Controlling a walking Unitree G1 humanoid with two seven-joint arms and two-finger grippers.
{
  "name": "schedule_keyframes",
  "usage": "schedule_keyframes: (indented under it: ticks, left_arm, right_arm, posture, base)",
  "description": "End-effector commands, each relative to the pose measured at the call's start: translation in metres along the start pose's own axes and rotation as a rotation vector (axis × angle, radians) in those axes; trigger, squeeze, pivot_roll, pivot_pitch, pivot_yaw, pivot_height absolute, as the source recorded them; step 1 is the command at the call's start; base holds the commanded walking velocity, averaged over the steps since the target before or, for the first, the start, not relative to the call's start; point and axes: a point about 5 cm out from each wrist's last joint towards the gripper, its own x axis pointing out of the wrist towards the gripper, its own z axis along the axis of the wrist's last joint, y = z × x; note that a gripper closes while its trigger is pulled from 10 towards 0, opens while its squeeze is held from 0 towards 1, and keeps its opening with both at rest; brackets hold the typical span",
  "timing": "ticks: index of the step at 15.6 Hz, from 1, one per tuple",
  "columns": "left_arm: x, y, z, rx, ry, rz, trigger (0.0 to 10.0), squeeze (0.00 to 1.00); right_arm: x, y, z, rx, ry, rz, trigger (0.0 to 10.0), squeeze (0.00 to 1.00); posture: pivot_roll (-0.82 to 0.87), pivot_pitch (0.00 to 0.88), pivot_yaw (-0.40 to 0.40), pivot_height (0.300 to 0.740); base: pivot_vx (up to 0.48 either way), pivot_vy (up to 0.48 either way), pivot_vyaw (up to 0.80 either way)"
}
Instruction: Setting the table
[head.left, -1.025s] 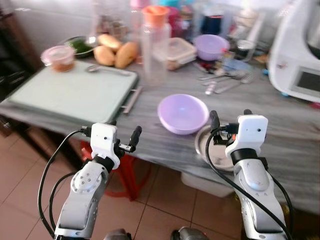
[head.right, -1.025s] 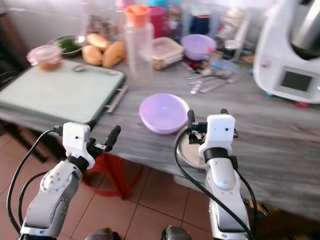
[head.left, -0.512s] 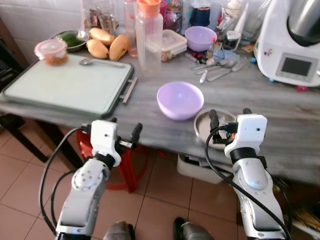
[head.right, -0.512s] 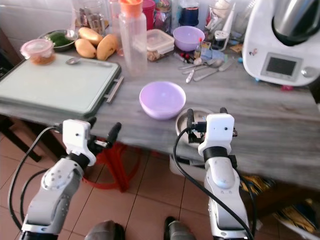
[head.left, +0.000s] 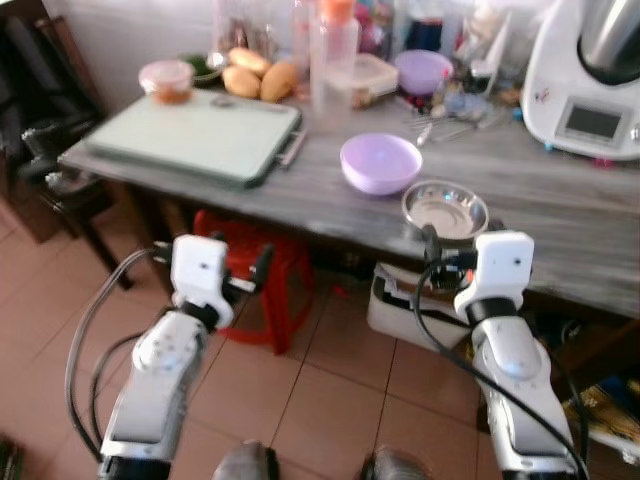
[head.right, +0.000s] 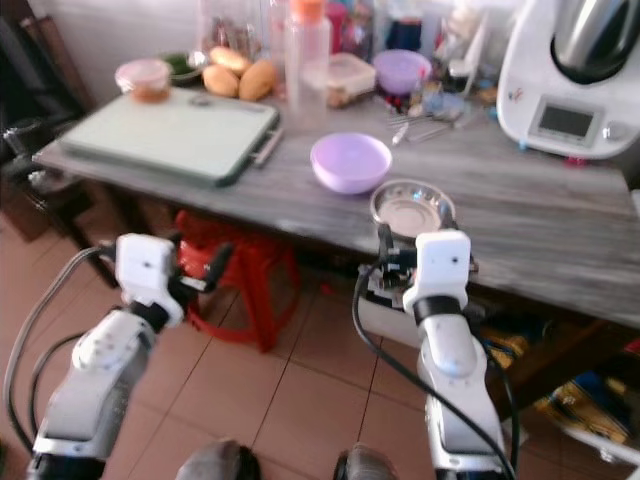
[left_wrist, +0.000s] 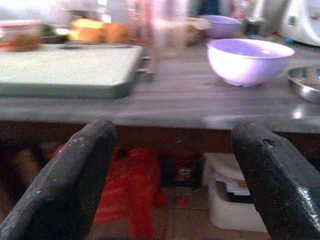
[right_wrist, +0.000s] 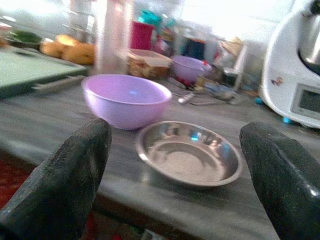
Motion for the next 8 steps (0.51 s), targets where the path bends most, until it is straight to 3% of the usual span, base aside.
schedule_keyframes:
  ticks: [1,6,7,8]
  left_arm:
    - [-0.001,0.000,-0.007,-0.003,0.024,-0.002,10.0,0.00]
    - [-0.003,-0.014,-0.018,-0.028,0.042,0.000,10.0,0.00]
    - [0.000,-0.013,-0.016,-0.023,0.009,0.042,10.0,0.00]
    - [0.002,-0.009,-0.011,0.010,-0.034,0.119,10.0,0.00]
  right_arm:
    - [-0.003,-0.003,-0.008,0.010,0.038,-0.003,10.0,0.00]
    - [-0.002,-0.002,-0.009,-0.033,0.026,0.042,10.0,0.00]
    - [0.001,-0.002,-0.003,-0.049,-0.016,0.052,10.0,0.00]
    - [0.008,-0.011,0.006,-0.066,-0.055,-0.018,10.0,0.00]
  posture:
    - [0.03,0.000,0.035,0.740]
    - [0.01,0.000,0.045,0.740]
    - [0.01,0.000,0.034,0.740]
    - [0.01,0.000,0.012,0.740]
  base:
    - [-0.304,0.000,0.00]
    - [-0.309,0.000,0.00]
    - [-0.247,0.000,0.00]
    - [0.000,0.000,0.00]
